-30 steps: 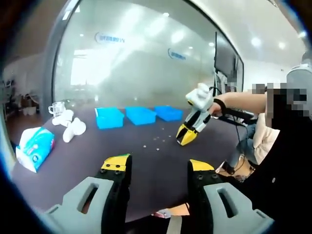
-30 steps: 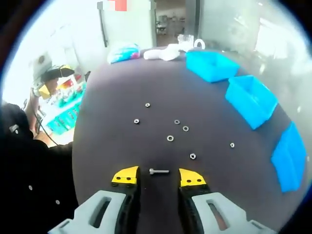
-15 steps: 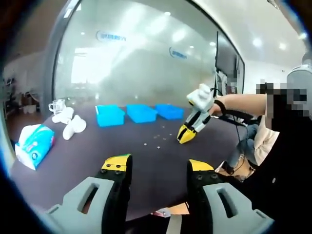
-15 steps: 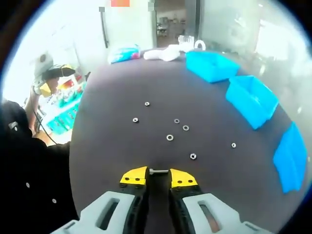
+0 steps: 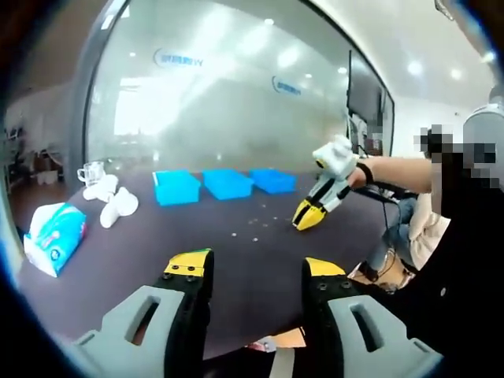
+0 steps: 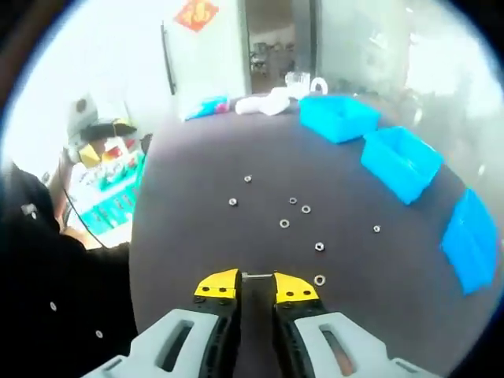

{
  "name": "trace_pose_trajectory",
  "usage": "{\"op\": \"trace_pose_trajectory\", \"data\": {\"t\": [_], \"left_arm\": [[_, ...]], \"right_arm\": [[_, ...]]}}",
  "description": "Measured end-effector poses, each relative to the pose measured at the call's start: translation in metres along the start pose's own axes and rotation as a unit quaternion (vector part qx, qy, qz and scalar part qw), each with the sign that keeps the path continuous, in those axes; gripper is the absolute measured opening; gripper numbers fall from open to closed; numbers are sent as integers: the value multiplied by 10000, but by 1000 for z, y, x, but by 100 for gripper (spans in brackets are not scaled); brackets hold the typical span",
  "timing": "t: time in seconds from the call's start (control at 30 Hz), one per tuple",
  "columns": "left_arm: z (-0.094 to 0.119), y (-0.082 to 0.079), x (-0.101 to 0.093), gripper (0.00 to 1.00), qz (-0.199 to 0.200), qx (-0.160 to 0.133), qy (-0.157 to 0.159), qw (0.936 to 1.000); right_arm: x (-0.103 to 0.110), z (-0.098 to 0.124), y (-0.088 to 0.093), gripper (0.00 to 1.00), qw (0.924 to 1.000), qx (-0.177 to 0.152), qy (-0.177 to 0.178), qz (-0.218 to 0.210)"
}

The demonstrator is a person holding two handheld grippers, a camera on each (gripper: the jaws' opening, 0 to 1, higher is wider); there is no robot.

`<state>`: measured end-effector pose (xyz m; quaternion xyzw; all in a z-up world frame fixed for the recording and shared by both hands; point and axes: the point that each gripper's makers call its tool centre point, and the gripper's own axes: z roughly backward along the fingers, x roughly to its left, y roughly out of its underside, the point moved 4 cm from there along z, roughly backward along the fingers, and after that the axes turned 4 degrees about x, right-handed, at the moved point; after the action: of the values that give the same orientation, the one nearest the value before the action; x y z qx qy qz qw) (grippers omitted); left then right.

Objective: Sort the screws, nuts, and washers into the corresponding bins

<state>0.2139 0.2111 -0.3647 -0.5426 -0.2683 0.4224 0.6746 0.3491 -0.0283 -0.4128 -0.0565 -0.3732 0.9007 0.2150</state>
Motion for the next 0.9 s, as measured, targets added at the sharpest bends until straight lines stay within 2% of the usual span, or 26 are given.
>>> {"op": "trace_pose_trajectory", "data": {"t": [0.1, 0.2, 0.33, 0.47, 0.6, 0.67, 0.73, 0.83, 0.9], "left_arm": [[0, -1, -1, 41, 24, -31, 30, 10000], [-1, -3, -1, 41, 50, -56, 48, 10000], [-3, -6, 0, 41, 78, -115, 69, 9999], [-3, -11, 1, 41, 70, -192, 37, 9998], [-2, -14, 4, 41, 132, -288, -42, 9995], [-2, -15, 5, 41, 162, -324, -97, 9993], [-2, -16, 7, 41, 184, -363, -143, 9991], [-1, -17, 7, 41, 184, -394, -168, 9989], [-1, -17, 7, 41, 183, -404, -165, 9989]], "right_arm": [[1, 17, -7, 12, 9986, -485, 121, -144], [0, 39, -11, 12, 9932, -1071, 380, -240], [-4, 68, -10, 12, 9796, -1782, 809, -447], [-4, 89, -4, 12, 9666, -2214, 1198, -471], [3, 106, 3, 12, 9489, -2694, 1488, -704], [2, 119, 7, 12, 9343, -2975, 1766, -859], [-1, 133, 10, 12, 9157, -3283, 2096, -988], [2, 147, 14, 12, 8988, -3606, 2131, -1291], [1, 156, 18, 12, 8850, -3830, 2232, -1425]]}}
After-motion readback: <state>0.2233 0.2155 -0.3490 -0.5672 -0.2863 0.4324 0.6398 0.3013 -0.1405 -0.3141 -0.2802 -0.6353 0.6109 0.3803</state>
